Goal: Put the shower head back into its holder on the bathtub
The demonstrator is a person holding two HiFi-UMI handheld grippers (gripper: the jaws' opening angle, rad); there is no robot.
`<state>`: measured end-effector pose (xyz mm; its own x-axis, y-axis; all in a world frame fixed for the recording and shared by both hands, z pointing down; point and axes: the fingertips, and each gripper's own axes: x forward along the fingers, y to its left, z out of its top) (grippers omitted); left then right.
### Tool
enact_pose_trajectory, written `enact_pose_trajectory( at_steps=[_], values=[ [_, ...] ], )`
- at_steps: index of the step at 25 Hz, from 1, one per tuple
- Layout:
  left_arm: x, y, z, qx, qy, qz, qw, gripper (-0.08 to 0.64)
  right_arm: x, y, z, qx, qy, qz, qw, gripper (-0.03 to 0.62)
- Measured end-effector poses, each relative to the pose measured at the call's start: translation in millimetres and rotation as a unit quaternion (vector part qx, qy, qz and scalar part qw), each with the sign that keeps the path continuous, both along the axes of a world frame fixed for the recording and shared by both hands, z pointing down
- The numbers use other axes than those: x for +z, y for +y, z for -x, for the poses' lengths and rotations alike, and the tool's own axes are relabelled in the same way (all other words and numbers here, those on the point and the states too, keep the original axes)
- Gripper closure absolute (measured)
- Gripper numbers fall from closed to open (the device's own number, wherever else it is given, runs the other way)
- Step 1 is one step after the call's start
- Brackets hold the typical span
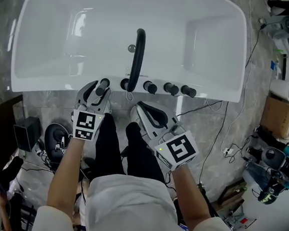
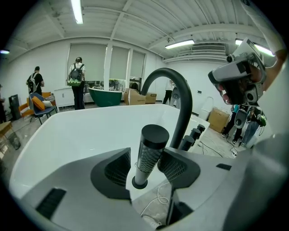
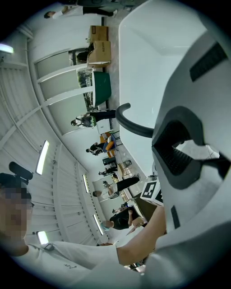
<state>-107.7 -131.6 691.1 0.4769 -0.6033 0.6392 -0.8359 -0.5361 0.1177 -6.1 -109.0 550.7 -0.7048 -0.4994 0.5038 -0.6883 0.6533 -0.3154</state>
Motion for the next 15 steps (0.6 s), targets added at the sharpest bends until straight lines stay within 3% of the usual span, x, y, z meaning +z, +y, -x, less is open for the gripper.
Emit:
enact_pose_trajectory(
  at_steps=[2, 15],
  values=[
    [-1, 2, 2, -0.001, -0.004, 0.006, 1.0, 0.345, -6, 0, 1, -0.001, -0.001, -0.004, 1.0, 0.577],
    [-62, 20, 17, -0.028, -0.002, -0.017, 0.9995, 0.333, -44, 6, 6, -0.012, -0.012, -0.041, 0.999, 0.577]
  ],
)
